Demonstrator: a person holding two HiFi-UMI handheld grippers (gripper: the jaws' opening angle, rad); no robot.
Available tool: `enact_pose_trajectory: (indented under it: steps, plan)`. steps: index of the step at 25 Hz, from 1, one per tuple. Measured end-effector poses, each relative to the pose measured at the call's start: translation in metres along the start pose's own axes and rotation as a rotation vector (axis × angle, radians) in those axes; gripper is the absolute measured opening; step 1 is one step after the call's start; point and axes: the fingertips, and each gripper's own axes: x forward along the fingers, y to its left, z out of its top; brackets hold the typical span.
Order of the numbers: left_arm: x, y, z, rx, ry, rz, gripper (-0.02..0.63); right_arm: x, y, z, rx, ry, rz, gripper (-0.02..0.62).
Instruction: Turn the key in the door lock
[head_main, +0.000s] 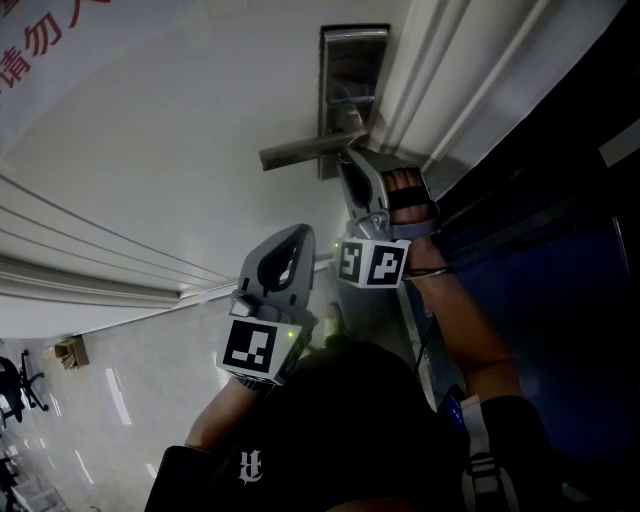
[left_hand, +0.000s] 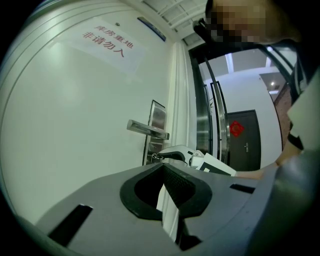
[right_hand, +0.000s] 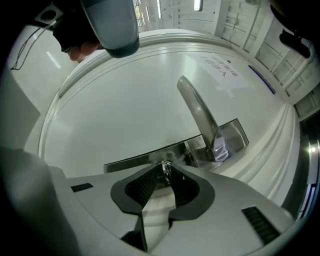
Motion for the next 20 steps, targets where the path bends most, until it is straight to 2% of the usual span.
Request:
enact_pose_trajectory:
  steps: [5,7,10,12,15,20]
  plan:
    - [0.002,0.002,-0.002,-0.002,0.003,0.004,0.006,0.004,-0.001,0.0,-0.018,0.001,-0.024,0.077]
    - [0.003,0.001,-0.002,-0.001,0.003,0.003,0.006,0.004,-0.003,0.0,-0.014,-0.002,-0.032,0.047]
    - [0.003,0.001,-0.001,0.002,0.001,0.004,0.006,0.004,-0.006,0.0,0.052,-0.007,-0.016,0.023]
    - [0.003,0.001,-0.001,0.005,0.0,0.006,0.006,0.004,-0.007,0.0,0.159,-0.017,0.008,0.022]
    - [0.004,0.0,-0.001,0.012,-0.001,0.004,0.006,0.004,-0.01,0.0,0.376,-0.026,0.039,0.023]
    - [0.005,-0.001,-0.002,0.011,0.004,0.0,0.006,0.004,-0.015,-0.003,0.695,-0.028,0.055,0.023]
